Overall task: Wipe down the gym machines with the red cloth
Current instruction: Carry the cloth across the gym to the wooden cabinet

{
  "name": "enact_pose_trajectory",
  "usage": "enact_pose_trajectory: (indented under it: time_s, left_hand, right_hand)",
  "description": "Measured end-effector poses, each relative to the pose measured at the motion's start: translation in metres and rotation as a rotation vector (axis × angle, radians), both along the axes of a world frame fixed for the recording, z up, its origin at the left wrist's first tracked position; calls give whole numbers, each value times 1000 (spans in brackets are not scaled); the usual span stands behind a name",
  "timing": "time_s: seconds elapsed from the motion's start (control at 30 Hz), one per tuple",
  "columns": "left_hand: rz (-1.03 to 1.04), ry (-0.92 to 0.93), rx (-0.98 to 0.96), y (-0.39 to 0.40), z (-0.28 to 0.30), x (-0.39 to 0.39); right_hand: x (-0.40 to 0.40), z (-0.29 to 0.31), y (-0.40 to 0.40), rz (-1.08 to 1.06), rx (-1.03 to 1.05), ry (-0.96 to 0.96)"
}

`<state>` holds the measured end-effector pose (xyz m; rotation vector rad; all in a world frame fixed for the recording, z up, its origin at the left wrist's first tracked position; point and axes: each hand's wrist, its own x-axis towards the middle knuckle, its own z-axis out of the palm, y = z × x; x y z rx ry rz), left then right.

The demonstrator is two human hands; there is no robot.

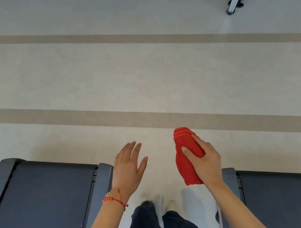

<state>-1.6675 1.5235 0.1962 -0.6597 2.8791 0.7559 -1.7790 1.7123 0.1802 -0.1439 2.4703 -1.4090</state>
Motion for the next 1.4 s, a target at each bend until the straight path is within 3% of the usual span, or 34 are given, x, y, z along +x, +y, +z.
enact_pose_trajectory:
  time_s: [0.8, 1.17, 1.4]
  left_hand:
    - [174, 51, -20, -271, 3, -254]
    - [436, 87, -40, -337, 3, -382]
    - [615, 91, -40, -362, 5, -404]
  right_hand:
    - [-285, 5, -293, 140, -37, 38]
    - [-443, 8, -405, 391, -48, 64]
    - [-494, 8, -470, 564, -36, 78]
